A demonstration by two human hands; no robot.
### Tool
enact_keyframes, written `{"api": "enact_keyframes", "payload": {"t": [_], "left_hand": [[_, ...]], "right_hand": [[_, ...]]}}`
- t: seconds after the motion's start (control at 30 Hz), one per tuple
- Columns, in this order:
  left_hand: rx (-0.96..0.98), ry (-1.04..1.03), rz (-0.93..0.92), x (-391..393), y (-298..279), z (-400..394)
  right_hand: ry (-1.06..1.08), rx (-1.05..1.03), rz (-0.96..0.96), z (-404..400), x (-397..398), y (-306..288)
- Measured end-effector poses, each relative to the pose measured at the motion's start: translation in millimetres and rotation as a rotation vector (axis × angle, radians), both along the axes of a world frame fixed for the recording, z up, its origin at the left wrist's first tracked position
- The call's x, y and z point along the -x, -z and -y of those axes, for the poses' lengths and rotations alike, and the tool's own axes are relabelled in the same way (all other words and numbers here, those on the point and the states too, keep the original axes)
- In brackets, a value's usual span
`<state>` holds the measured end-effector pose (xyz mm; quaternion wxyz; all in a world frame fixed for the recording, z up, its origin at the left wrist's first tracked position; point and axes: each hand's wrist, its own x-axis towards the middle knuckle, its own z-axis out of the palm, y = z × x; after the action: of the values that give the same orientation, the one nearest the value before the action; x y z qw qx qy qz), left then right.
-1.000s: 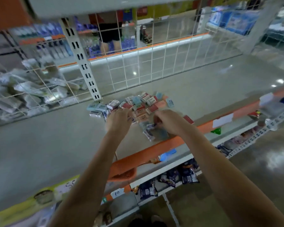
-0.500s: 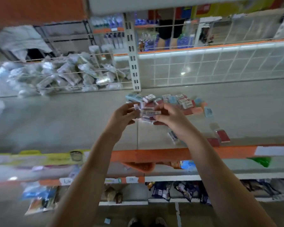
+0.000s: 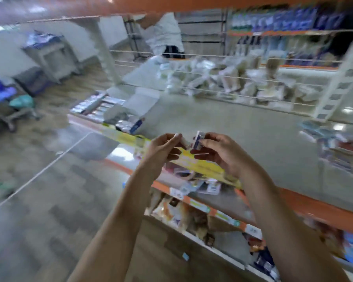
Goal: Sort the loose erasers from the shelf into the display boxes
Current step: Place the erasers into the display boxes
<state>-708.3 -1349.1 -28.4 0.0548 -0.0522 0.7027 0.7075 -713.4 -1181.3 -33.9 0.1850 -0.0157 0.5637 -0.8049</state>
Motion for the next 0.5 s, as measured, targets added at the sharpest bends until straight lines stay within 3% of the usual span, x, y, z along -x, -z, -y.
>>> {"api": "enact_keyframes", "payload": {"t": [0.27, 0.5], "left_hand": [[0.077, -0.102, 0.037, 7, -6, 188], [0.138, -0.107, 0.025, 63, -9, 293]], "right_hand": [[-0.179, -0.129, -0.104, 183, 30, -4], [-0.17, -0.457, -0.327, 276, 84, -16]]}}
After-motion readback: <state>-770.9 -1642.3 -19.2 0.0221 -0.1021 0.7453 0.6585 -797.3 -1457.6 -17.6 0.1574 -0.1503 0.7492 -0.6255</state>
